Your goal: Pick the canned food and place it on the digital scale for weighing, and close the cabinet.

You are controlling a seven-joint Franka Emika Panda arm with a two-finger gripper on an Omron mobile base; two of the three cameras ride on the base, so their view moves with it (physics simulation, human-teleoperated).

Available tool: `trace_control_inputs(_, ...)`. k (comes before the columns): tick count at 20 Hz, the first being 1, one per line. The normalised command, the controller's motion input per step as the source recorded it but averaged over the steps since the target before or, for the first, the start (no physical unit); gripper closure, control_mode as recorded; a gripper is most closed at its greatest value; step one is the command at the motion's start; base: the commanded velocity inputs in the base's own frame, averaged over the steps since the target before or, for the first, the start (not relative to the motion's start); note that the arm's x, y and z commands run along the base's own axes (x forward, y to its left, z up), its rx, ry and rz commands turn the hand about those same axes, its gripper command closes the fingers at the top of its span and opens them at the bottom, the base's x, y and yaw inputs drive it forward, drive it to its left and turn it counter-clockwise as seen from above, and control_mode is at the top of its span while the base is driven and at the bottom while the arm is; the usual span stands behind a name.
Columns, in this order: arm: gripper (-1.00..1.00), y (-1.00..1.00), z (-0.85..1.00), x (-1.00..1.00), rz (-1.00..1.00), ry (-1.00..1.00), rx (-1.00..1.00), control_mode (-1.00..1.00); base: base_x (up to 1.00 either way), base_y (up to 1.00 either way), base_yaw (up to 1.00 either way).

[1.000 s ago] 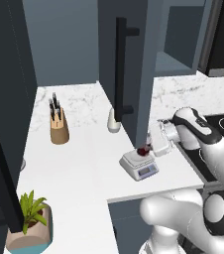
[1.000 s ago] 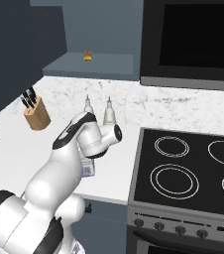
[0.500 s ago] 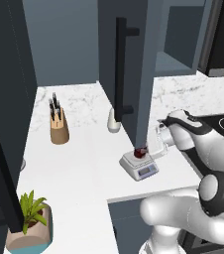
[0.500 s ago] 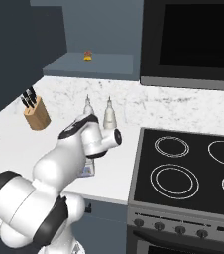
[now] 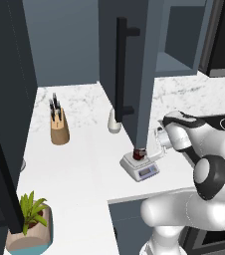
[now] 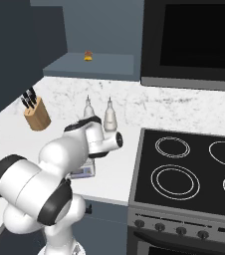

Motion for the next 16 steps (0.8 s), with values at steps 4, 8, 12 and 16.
trace_control_inputs(4,1.00,0.00,-0.21,0.07,0.00,0.00,0.00,-1.00,0.00,0.00,0.00)
trace_control_inputs(8,1.00,0.00,-0.24,0.13,0.00,0.00,0.00,-1.00,0.00,0.00,0.00)
trace_control_inputs(12,1.00,0.00,-0.24,0.13,0.00,0.00,0.00,-1.00,0.00,0.00,0.00)
trace_control_inputs(16,-1.00,0.00,-0.15,0.00,0.00,0.00,0.00,-1.00,0.00,0.00,0.00)
